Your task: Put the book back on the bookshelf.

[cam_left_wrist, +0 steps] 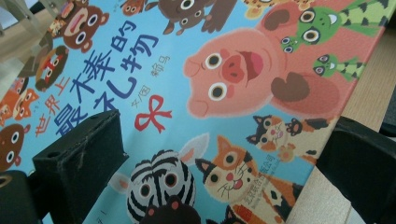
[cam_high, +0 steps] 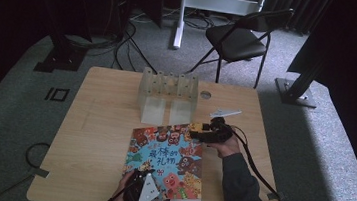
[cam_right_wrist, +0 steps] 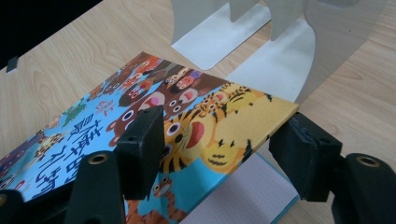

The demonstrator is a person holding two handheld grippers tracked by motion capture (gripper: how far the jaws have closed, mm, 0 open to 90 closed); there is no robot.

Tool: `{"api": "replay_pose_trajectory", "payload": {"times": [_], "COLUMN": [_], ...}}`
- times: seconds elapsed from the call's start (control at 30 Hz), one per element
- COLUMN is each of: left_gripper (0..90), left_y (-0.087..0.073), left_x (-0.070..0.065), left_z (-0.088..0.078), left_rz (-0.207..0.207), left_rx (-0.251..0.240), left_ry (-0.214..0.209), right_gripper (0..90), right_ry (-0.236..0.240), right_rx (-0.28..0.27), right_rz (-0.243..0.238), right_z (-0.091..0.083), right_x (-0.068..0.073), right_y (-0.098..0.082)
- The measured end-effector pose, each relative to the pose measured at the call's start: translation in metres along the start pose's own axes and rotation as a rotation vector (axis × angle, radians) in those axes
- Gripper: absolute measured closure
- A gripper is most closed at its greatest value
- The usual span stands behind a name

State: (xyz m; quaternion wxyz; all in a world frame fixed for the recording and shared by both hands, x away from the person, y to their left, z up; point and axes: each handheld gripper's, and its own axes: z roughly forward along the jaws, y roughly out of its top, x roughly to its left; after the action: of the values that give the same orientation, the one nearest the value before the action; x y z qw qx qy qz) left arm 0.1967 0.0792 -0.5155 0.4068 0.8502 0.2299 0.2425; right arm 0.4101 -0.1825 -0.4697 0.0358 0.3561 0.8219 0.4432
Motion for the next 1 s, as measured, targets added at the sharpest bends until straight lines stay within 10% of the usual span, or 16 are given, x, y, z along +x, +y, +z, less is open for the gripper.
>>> {"api": "replay_pose_trajectory", "payload": {"times": [1.0], "left_gripper": [5.4], "left_y": [0.011], "left_x": [0.014], "left_z": [-0.021], "left_rz": [-0.015], "left_rx": [-0.019], "left_ry": [-0.077], "right_gripper": [51.9], "right_ry": [0.068], "right_rx": [-0.059], "right_rz": [0.002], "right_z": [-0.009], "right_x": [0.018], "right_y": [0.016]}}
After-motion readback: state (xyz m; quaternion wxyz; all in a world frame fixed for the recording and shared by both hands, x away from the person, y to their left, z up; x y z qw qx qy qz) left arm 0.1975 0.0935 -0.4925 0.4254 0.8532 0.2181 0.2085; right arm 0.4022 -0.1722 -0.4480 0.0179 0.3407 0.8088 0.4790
